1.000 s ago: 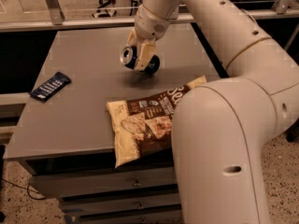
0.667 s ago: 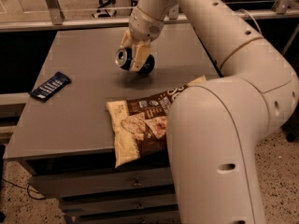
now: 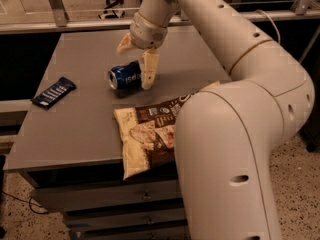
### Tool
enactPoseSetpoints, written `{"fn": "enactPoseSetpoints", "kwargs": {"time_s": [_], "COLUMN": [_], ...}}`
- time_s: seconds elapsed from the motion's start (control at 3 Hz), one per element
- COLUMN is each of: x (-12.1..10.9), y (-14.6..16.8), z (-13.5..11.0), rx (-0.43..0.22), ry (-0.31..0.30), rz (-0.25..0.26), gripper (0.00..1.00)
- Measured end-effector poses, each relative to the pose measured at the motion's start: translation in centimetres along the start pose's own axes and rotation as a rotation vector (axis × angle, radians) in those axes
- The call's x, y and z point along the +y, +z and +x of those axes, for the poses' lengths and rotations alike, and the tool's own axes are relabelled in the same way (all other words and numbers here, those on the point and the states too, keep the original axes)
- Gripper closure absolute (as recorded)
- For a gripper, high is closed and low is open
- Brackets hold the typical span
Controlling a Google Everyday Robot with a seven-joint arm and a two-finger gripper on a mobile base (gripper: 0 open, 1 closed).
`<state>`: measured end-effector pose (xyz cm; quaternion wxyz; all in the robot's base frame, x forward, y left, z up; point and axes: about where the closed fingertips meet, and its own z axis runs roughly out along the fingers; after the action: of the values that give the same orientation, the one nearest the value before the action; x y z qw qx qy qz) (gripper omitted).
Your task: Knock pepsi can over
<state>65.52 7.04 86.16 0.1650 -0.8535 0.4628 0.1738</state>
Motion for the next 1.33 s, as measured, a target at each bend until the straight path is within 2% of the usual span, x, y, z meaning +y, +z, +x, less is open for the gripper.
{"fn": "enactPoseSetpoints", "kwargs": {"time_s": [1.0,1.33], "x": [1.0,1.2], "y": [1.9,1.4], "z": [-0.4,0.0], "rx": [0.041,0.044], "ry": [-0.026,-0.009], "rz": [-0.055,-0.036], "gripper": [0.00,0.00]}}
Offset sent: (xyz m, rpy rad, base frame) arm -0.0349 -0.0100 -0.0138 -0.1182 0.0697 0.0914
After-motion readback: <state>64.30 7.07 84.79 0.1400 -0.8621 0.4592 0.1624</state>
